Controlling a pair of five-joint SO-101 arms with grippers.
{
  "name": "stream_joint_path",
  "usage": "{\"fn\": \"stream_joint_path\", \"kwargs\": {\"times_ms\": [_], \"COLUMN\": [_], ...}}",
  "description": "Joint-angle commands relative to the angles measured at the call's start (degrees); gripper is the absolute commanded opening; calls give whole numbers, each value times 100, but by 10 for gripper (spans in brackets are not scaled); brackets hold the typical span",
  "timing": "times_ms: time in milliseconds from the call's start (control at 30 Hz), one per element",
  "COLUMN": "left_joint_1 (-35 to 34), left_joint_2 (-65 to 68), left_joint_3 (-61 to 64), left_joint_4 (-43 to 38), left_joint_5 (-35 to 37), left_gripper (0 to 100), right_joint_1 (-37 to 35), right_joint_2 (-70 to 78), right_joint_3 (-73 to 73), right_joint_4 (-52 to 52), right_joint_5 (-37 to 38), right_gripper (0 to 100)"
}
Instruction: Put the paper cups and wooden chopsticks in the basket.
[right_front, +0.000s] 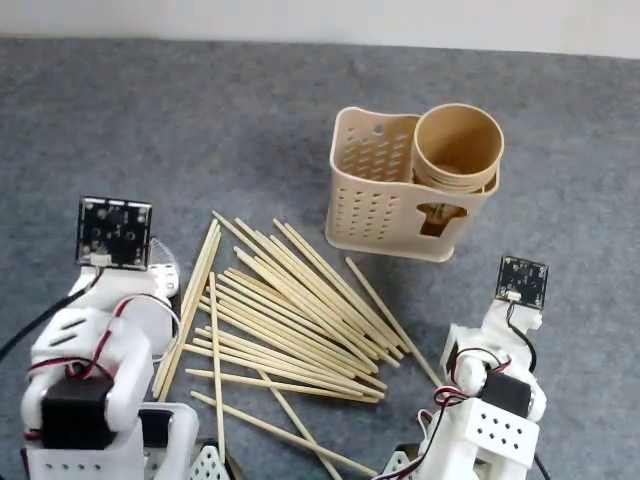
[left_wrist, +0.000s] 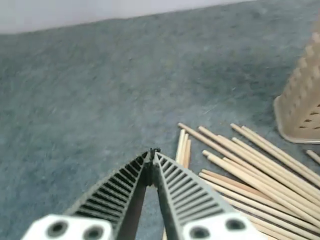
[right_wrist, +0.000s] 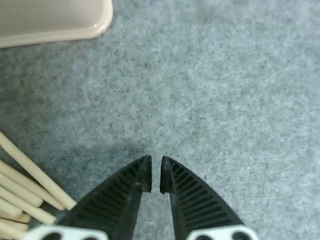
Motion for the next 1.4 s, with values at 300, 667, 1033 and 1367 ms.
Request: {"fn": "stream_joint_path", "kwargs": {"times_ms": [300,667,1033,1367], "left_joint_1": [-1499,-2105,-2598,-2598], "left_joint_2": [-1147,-1921,-2659,-2659], "left_joint_3": [2844,4066,4374,4409], "left_joint_4": [-1881,-2101,-2092,-2092], "left_joint_5": [9,44,53,44], "left_gripper": [5,5,5,5], "right_joint_1": [84,101,-743,-1780], "right_joint_2": [-75,-75,-57,224], "right_joint_3": [-40,-92,-1314,-3495], "right_joint_4": [-92,-75,1130,2334], "right_joint_5": [62,35,246,440], "right_gripper": [46,46,45,45]}}
